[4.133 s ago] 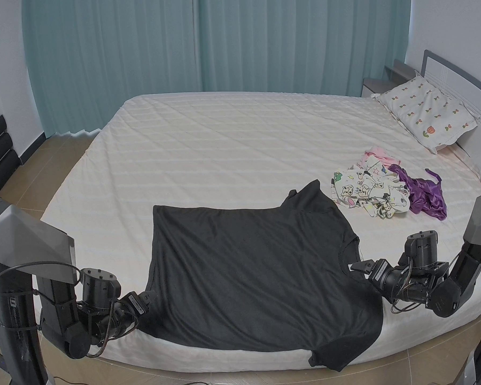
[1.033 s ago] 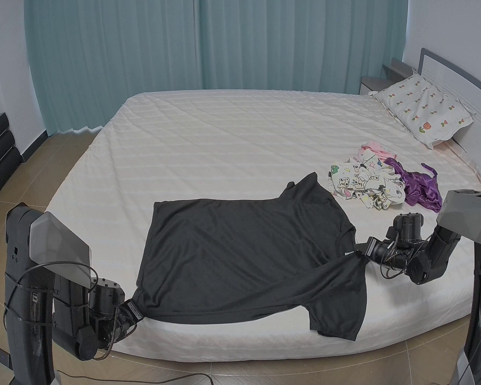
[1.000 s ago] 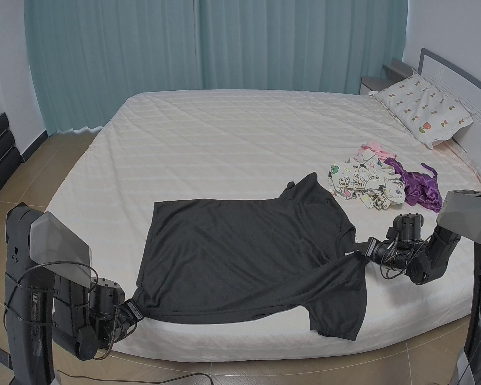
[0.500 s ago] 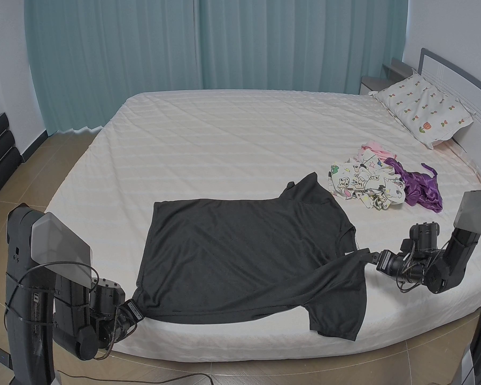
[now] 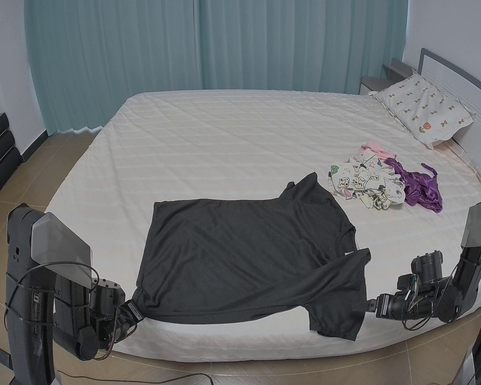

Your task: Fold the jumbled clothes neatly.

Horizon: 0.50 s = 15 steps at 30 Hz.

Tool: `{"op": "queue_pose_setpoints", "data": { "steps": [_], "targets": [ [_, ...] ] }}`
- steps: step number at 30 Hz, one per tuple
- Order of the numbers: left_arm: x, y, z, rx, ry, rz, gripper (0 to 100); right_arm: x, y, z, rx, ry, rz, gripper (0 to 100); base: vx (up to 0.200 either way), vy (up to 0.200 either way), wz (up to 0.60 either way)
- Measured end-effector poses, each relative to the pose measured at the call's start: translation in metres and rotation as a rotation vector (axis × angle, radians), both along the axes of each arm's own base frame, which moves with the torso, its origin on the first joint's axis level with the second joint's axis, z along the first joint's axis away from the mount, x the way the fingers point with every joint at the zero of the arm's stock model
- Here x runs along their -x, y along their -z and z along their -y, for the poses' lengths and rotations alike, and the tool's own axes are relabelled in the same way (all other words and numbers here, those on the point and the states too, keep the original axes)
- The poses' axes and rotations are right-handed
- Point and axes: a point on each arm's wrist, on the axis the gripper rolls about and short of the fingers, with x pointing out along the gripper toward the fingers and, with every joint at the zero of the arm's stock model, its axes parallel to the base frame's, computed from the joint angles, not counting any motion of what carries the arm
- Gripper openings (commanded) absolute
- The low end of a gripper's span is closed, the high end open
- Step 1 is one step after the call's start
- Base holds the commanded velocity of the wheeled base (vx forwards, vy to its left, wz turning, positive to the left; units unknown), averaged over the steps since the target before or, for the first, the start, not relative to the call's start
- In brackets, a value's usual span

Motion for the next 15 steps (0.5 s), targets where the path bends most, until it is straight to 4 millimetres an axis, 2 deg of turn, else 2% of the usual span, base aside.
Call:
{"op": "queue_pose_setpoints", "data": {
  "steps": [6, 15],
  "targets": [
    [0.000, 0.000, 0.000, 0.000, 0.000, 0.000, 0, 0.011, 0.007, -0.016, 0.019, -0.069, -0.047, 100, 0.000, 0.000, 0.00],
    [0.000, 0.000, 0.000, 0.000, 0.000, 0.001, 0, 0.011, 0.023, -0.030, 0.096, -0.096, -0.058, 100, 0.000, 0.000, 0.00]
  ]
}}
